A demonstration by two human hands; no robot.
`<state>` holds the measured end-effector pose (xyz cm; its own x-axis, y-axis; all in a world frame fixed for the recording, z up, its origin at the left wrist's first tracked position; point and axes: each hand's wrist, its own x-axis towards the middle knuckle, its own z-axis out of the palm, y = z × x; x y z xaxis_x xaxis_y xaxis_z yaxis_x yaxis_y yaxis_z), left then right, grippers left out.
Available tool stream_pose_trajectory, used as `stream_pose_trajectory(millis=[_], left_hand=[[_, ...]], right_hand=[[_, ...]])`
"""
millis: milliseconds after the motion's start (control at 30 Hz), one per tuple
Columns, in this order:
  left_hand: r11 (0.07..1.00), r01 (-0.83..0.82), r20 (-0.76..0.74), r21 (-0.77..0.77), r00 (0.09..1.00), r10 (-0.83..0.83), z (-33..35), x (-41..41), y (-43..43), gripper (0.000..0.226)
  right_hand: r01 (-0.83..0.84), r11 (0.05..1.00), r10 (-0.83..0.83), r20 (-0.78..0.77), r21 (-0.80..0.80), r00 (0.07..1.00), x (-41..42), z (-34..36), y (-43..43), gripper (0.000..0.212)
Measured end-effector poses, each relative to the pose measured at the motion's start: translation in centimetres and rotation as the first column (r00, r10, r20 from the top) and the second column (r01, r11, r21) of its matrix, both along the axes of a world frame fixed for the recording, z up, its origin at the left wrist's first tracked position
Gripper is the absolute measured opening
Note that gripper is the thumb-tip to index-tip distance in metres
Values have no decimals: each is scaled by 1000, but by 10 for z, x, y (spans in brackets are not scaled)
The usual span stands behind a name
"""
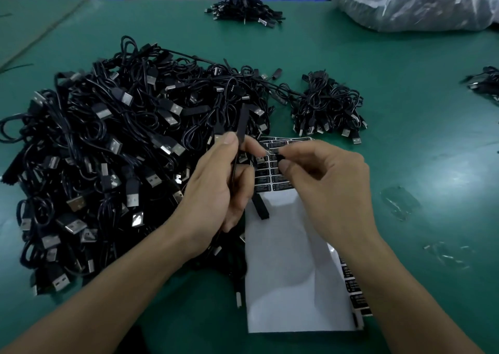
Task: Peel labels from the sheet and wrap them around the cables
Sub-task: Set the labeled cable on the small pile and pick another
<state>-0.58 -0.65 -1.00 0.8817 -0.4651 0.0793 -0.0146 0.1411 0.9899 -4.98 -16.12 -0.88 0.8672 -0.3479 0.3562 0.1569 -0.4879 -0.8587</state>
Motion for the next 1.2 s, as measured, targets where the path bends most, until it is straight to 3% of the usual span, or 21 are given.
stream_pose_trajectory(millis=[233, 333, 567, 700, 833, 1067, 1200], left_hand=[[999, 15, -81, -49, 997, -19, 3, 1, 0, 48], [998, 28, -57, -50, 998, -31, 2, 1, 1, 41], [997, 21, -43, -69, 999, -24, 3, 0, -3, 18], [998, -32, -72, -54, 997, 28, 1, 0, -2, 25], [997, -31, -72, -69, 997, 26, 3, -2, -2, 9], [991, -131, 46, -26, 990, 132, 2, -4, -3, 15], [983, -182, 30, -16, 983, 183, 3, -5, -4, 18]], right_hand=[[-27, 994, 24, 29, 106, 999, 0, 2, -2, 33], [19, 999, -21, 45, 41, 999, 0, 3, -3, 34], [-15, 982, -9, 125, 190, 992, 0, 5, -7, 28], [1, 965, -38, 136, 263, 990, 0, 3, -10, 27], [-35, 951, -9, 140, 306, 990, -1, 5, -8, 27], [-73, 929, 20, 147, 362, 989, 0, 6, -7, 27], [-118, 908, 52, 171, 403, 984, -1, 7, -6, 24]])
